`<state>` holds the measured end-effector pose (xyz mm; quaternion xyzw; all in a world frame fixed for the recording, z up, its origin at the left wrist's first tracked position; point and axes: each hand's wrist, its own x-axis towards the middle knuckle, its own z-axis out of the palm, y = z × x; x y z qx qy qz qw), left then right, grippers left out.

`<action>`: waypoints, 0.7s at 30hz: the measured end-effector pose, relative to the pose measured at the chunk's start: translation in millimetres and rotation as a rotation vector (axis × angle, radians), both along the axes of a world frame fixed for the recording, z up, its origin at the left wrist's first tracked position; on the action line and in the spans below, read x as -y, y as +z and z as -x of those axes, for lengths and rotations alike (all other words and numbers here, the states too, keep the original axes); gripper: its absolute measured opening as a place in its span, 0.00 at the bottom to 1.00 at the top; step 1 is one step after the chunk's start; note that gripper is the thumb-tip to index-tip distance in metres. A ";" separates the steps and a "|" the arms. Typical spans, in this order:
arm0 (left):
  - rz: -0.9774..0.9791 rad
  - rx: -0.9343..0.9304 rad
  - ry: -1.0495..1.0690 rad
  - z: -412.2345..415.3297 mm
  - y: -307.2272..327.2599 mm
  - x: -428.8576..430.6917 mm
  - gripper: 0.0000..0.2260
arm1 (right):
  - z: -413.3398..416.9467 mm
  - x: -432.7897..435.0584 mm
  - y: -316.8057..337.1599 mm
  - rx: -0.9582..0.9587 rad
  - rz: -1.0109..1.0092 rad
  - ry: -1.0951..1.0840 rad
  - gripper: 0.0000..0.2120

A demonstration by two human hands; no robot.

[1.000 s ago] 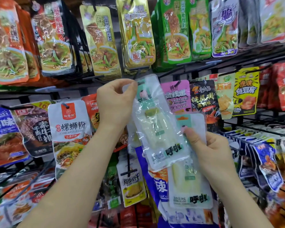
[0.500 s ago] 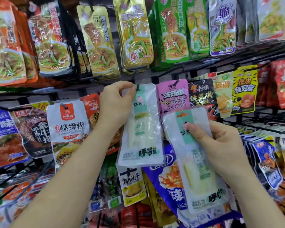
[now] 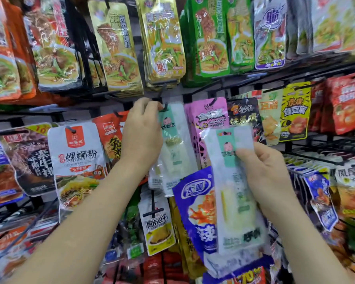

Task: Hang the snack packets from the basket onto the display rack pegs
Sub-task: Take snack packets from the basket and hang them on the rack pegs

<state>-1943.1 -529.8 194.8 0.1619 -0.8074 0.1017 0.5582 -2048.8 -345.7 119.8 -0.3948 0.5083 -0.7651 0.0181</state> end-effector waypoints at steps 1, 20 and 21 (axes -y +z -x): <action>0.027 -0.004 -0.004 -5.1 -3.8 -2.4 0.16 | 0.7 2.0 -1.1 -0.030 -0.010 -0.024 0.11; -0.633 -0.166 -0.585 -37.2 -0.1 -43.7 0.04 | -25.0 25.9 -0.5 -0.331 -0.038 0.051 0.18; -0.590 -0.206 -0.560 -35.8 3.8 -39.0 0.05 | -25.2 26.6 0.6 -0.346 -0.052 0.041 0.20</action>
